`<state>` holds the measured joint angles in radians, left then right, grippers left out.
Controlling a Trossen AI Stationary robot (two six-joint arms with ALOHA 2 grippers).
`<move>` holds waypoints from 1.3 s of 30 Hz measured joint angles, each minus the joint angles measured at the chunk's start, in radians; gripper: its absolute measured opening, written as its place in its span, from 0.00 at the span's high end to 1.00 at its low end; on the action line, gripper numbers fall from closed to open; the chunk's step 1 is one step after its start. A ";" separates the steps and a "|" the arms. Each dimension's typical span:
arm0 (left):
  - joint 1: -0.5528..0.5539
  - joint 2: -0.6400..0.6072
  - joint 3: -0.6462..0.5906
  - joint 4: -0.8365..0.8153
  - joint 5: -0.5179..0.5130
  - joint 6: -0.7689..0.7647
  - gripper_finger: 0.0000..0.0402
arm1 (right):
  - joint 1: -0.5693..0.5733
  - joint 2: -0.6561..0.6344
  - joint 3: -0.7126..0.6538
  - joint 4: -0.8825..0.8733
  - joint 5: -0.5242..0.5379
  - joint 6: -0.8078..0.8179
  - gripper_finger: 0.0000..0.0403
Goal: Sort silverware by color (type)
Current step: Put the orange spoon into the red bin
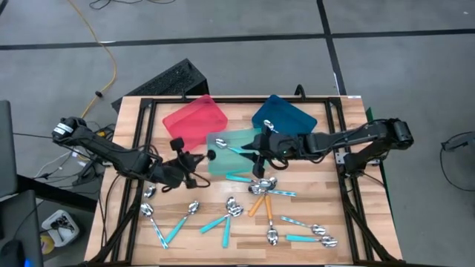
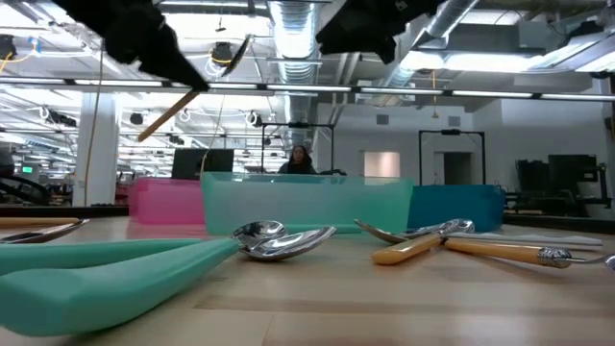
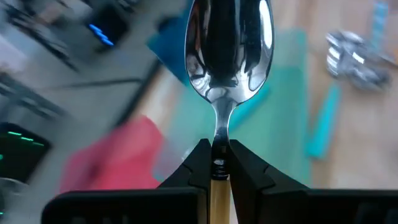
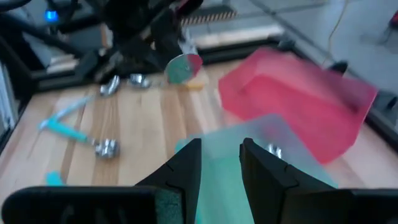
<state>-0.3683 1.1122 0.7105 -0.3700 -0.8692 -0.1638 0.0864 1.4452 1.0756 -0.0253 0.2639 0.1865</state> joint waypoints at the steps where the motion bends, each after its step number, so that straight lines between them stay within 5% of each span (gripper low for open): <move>1: 0.000 0.000 0.000 0.023 -0.038 0.021 0.97 | -0.001 0.000 0.000 0.019 0.018 0.000 0.67; 10: 0.001 0.002 0.000 0.204 -0.260 0.101 0.96 | -0.003 0.000 0.000 0.166 0.171 -0.031 0.67; 21: 0.042 0.002 0.000 0.346 -0.257 0.172 0.96 | -0.002 0.147 0.006 0.431 0.183 -0.230 0.65; 32: 0.082 0.002 0.000 0.391 -0.254 0.199 0.96 | -0.005 0.283 0.097 0.580 0.183 -0.260 0.38; 39: 0.092 0.002 0.000 0.414 -0.248 0.212 0.96 | -0.011 0.296 0.151 0.582 0.184 -0.258 0.35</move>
<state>-0.2764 1.1145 0.7109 0.0444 -1.1177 0.0481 0.0753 1.7415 1.2262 0.5571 0.4482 -0.0719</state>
